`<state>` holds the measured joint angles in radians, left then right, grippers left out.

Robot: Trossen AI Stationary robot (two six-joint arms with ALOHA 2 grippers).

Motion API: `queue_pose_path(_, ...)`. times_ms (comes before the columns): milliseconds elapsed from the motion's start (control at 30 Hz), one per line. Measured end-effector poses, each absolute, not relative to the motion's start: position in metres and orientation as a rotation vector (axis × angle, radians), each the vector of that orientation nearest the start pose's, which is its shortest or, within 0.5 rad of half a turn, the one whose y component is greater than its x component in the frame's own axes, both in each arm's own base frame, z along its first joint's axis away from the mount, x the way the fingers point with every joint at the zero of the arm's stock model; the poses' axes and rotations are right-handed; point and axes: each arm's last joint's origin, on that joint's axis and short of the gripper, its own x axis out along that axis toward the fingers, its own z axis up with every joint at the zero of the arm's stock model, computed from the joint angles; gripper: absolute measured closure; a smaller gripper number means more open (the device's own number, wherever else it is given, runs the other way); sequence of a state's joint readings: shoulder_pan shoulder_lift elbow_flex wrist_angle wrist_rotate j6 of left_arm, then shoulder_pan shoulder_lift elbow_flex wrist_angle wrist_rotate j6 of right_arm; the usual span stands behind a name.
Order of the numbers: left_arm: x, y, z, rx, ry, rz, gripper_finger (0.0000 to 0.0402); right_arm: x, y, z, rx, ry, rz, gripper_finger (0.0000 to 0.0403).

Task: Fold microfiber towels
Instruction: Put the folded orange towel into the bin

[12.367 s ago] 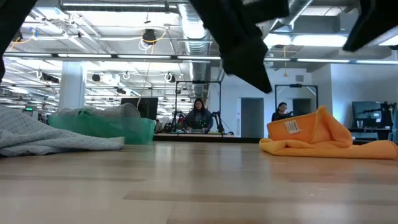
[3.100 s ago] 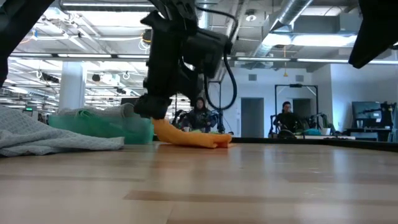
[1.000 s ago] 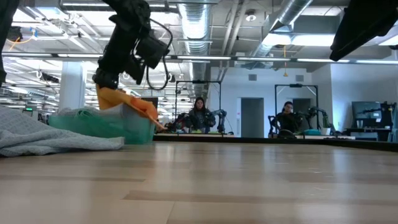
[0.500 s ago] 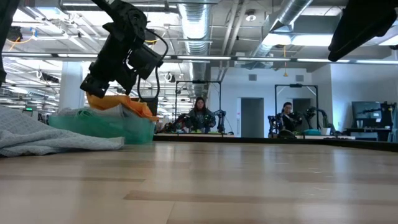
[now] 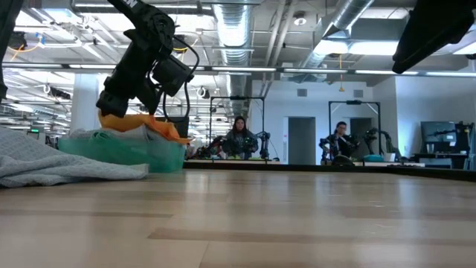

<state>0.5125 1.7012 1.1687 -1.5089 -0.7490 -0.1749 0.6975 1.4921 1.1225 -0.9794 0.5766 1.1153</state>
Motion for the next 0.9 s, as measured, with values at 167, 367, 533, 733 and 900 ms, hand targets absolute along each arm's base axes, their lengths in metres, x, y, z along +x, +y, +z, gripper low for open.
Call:
queue_pose_path(167, 0.213, 0.142, 0.213, 0.116, 2.037, 0.938, 0.0325, 0.217, 0.161, 0.244, 0.202, 0.948, -0.474, 0.0182)
queue_pose_path(367, 0.213, 0.140, 0.212, 0.058, 2.037, 0.936, 0.0268, 0.217, 0.161, 0.244, 0.202, 0.949, -0.474, 0.0182)
queue_pose_path(533, 0.209, 0.135, 0.215, -0.026, 2.073, 0.915, 0.0247, 0.217, 0.161, 0.244, 0.202, 0.949, -0.474, 0.0182)
queue_pose_path(733, 0.203, 0.128, 0.232, -0.023, 1.988, 0.938, 0.0244, 0.217, 0.161, 0.244, 0.202, 0.949, -0.475, 0.0182)
queue_pose_path(900, 0.196, 0.119, 0.252, -0.051, 1.831, 0.985, 0.0244, 0.217, 0.161, 0.244, 0.202, 0.949, -0.475, 0.0182)
